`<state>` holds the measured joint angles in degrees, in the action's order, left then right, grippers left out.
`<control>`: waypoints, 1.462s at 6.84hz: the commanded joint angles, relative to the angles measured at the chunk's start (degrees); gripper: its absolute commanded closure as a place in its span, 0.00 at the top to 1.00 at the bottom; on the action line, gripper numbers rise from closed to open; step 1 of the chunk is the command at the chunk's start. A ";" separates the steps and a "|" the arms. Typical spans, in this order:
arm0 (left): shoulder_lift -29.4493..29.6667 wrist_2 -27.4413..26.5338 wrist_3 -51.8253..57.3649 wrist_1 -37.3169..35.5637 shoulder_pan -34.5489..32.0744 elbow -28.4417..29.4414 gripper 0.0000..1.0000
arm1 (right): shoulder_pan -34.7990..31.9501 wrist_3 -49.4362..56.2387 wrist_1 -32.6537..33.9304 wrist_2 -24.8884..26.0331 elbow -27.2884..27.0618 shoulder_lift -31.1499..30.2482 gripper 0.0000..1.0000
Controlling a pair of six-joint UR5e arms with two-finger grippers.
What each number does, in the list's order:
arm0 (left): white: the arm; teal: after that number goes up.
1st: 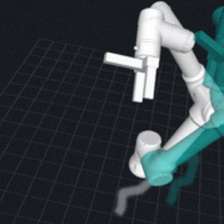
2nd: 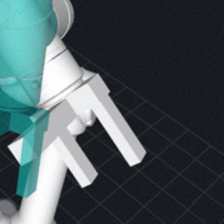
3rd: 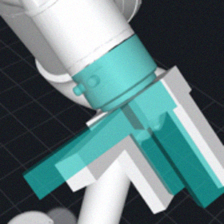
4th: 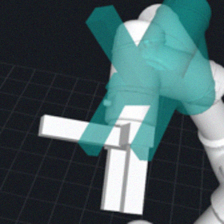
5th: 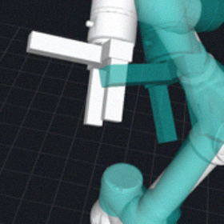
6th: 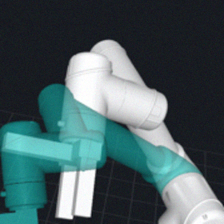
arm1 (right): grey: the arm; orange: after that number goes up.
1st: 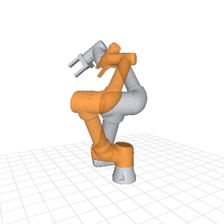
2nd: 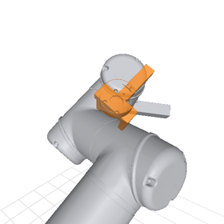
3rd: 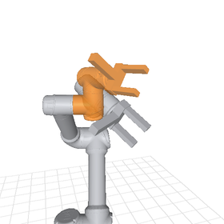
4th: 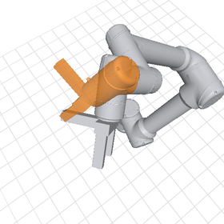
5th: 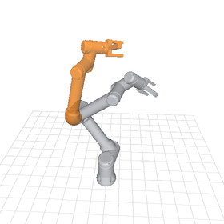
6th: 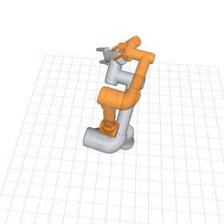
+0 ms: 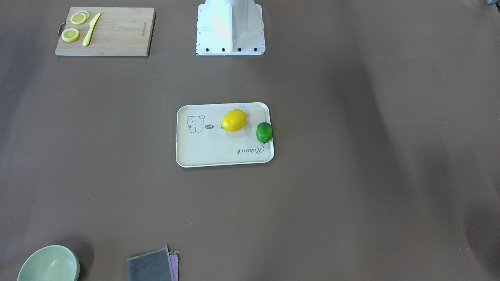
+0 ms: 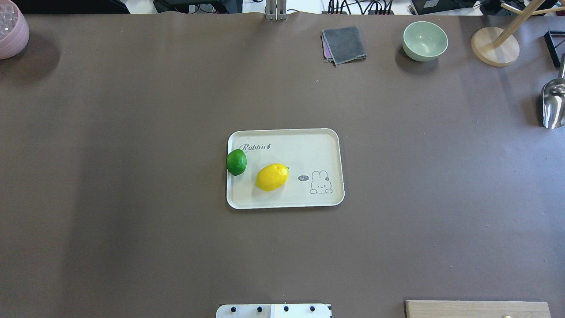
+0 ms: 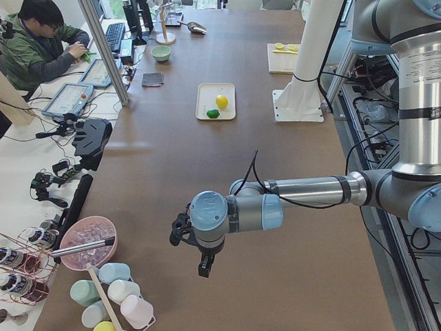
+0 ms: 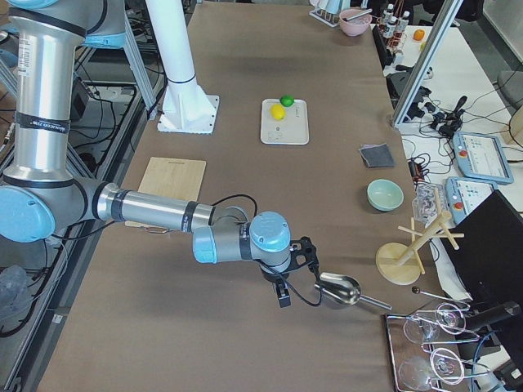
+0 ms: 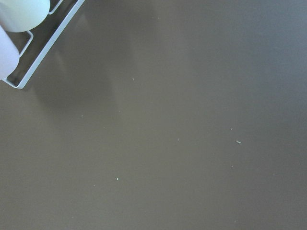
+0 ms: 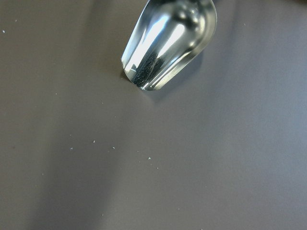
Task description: Place all lemons on tray
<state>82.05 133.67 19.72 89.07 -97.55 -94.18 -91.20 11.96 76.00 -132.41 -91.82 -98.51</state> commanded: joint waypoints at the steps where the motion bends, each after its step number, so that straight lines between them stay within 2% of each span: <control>1: -0.04 -0.60 -7.29 -0.13 1.73 -0.48 0.99 | -0.03 -0.01 11.04 1.70 -4.74 1.13 1.00; 3: -0.13 -0.60 -11.01 -1.96 4.81 -3.63 0.99 | 0.23 -0.01 29.02 3.72 -14.48 1.91 1.00; 5: -3.80 -0.43 -10.58 -1.97 4.91 -11.50 0.99 | 0.23 0.69 29.29 4.26 -16.02 1.21 1.00; 7: -4.70 0.79 -10.49 -1.45 4.56 -14.26 0.99 | 0.32 0.87 28.33 3.74 -16.02 1.30 1.00; 10: -4.70 2.47 -10.32 -1.18 4.39 -14.97 0.99 | 0.32 0.78 27.97 1.56 -16.02 1.22 1.00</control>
<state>77.46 135.90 9.31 87.78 -93.06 -108.63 -90.84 12.74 104.10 -129.39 -107.84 -97.22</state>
